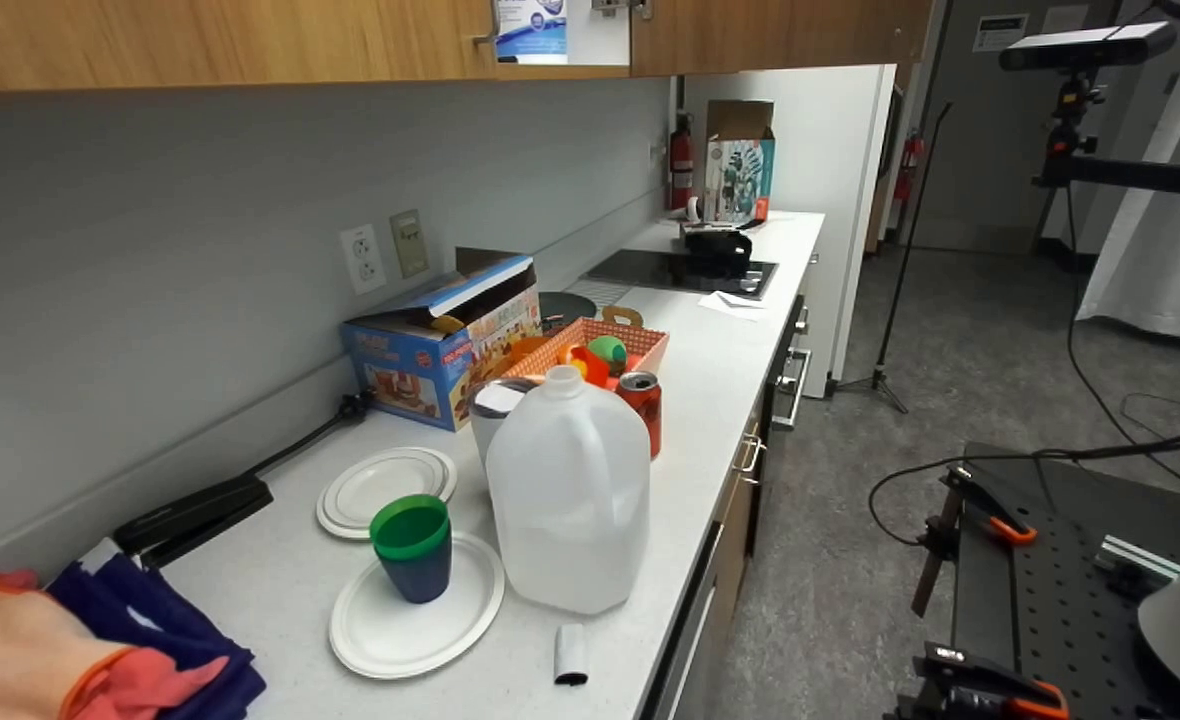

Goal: Open the top right cabinet door

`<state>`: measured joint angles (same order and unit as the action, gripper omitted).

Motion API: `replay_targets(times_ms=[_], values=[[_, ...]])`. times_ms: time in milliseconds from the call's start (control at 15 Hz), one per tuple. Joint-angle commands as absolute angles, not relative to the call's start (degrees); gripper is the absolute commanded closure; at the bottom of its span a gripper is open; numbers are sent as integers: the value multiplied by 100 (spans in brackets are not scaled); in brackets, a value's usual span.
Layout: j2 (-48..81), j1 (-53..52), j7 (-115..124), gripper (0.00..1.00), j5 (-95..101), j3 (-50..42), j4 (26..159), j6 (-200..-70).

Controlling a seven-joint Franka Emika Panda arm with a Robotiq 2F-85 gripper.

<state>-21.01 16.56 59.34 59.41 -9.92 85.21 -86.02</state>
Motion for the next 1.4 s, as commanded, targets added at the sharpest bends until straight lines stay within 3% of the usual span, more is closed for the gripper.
replay_targets(times_ms=[0, 867, 1267, 1333], values=[[-2252, 1463, 5053, 0, 5608, -916, 7782, -7969], [-2368, 1441, 4386, 0, 1503, -2047, 6999, -8423], [-2402, 1582, 3588, 0, 145, -2888, 6436, -8038], [-2479, 1507, 3914, 0, 567, -2598, 6782, -8287]])
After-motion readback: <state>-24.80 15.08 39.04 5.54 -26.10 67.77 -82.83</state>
